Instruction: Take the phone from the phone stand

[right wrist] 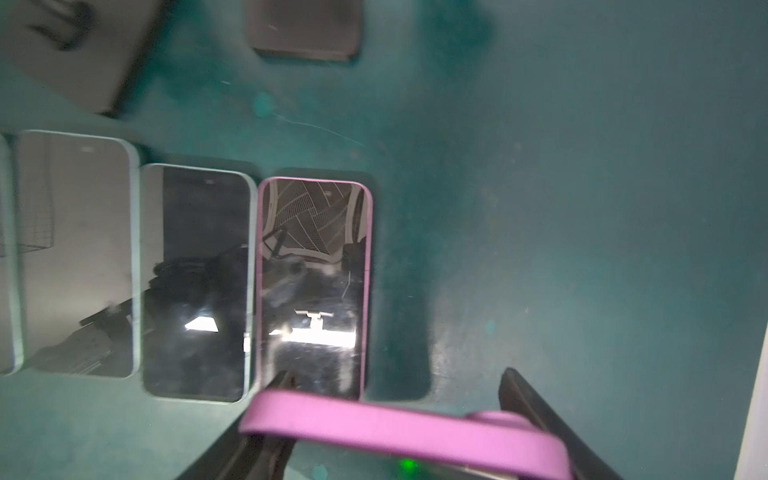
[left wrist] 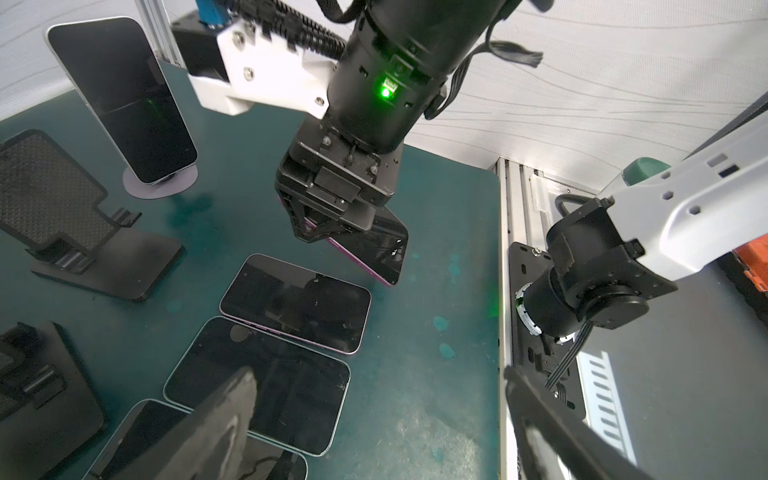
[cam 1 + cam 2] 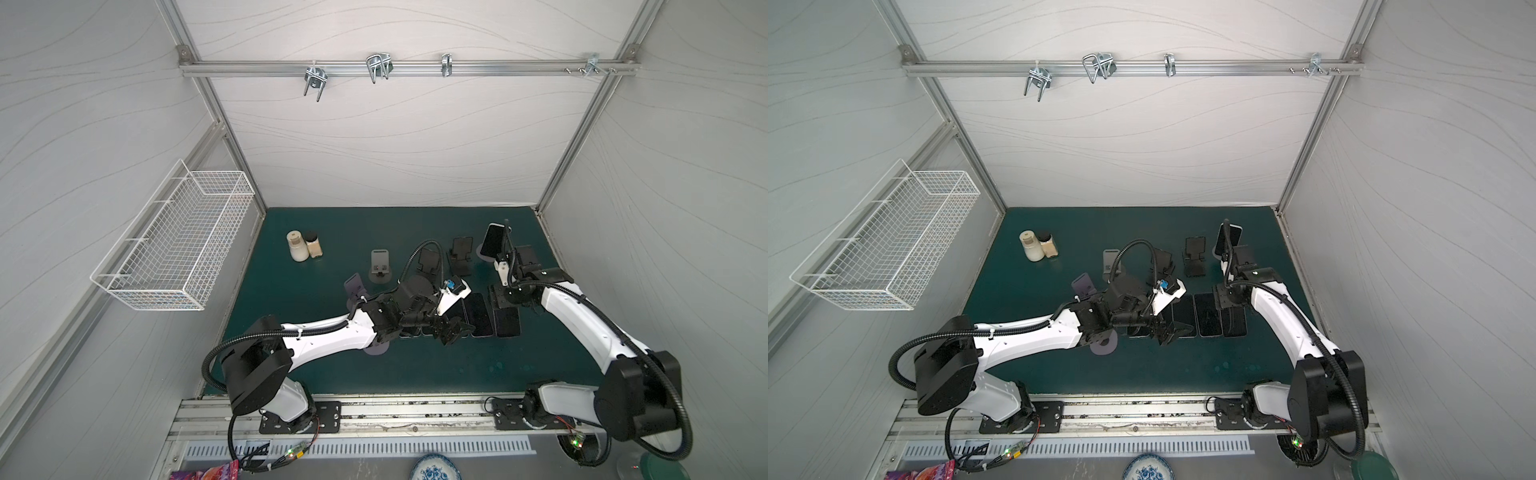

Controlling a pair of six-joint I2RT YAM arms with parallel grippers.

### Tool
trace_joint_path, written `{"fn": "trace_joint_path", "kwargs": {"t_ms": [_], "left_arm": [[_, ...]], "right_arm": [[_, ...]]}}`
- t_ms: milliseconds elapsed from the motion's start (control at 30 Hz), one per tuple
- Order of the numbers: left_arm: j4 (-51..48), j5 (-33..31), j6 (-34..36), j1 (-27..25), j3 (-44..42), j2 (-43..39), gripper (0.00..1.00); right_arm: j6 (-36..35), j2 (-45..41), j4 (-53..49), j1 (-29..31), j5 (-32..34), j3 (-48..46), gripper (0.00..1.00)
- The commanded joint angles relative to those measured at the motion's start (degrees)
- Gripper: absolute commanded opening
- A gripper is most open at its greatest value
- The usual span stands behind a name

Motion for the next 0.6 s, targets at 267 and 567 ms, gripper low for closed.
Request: {"fn": "trace_joint_path", "kwargs": {"t_ms": [267, 567], "left_arm": [[1.85, 0.03, 0.56, -0.14, 2.72, 0.05, 0.94], [1.11, -0.50, 1.27, -0.14, 2.99, 0.05, 0.94]], "right_arm": [[-1.22, 5.78, 3.22, -1.38, 0.74, 1.26, 0.60], [-1.43, 12.26, 3.10, -1.79, 2.12, 4.36, 0.60]]}}
